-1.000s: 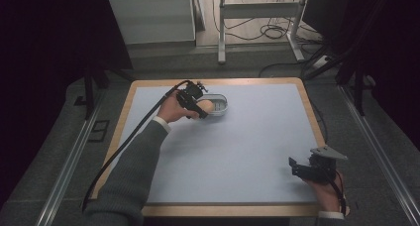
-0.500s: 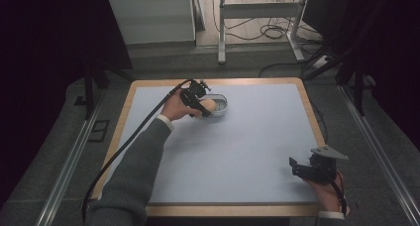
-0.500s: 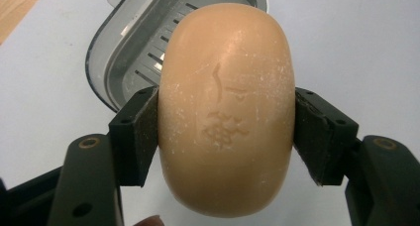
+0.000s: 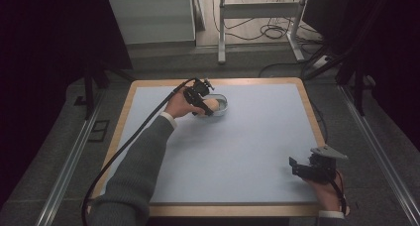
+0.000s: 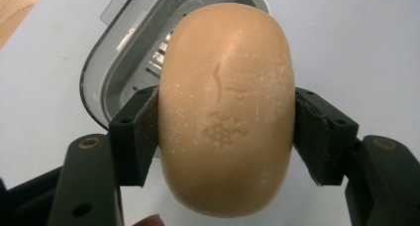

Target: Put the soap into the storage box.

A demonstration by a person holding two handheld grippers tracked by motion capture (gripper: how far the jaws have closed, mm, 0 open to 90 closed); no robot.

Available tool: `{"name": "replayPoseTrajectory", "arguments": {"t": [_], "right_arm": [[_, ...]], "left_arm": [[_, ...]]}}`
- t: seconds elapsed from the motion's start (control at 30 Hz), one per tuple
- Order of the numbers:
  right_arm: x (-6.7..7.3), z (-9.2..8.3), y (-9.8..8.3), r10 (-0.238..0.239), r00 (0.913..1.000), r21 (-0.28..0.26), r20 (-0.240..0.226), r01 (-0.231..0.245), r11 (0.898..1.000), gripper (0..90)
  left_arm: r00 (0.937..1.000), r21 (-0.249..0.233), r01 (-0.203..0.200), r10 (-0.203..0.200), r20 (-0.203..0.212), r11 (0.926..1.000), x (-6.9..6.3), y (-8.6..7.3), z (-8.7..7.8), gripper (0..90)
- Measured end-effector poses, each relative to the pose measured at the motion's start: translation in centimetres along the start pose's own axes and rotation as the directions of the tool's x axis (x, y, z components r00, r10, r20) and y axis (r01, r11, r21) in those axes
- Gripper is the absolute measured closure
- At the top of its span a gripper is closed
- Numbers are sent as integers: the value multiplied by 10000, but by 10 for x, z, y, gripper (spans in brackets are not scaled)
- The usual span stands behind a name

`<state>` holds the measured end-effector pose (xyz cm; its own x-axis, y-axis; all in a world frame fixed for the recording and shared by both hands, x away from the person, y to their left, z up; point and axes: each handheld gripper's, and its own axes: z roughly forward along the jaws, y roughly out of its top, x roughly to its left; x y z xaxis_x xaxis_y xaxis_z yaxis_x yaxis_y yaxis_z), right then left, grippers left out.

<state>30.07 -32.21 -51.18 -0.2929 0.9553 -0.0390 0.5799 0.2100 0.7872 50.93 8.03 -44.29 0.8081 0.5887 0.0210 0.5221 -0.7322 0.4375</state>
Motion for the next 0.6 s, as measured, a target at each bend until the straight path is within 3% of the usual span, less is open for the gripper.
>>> {"name": "replayPoseTrajectory", "arguments": {"t": [0.6], "right_arm": [[-2, 0, 0, 53, 10000, -9, 16, -53, 10000, 80]], "left_arm": [[10000, 234, -32, 31, 24, 9997, 11, 15, 4, 329]]}}
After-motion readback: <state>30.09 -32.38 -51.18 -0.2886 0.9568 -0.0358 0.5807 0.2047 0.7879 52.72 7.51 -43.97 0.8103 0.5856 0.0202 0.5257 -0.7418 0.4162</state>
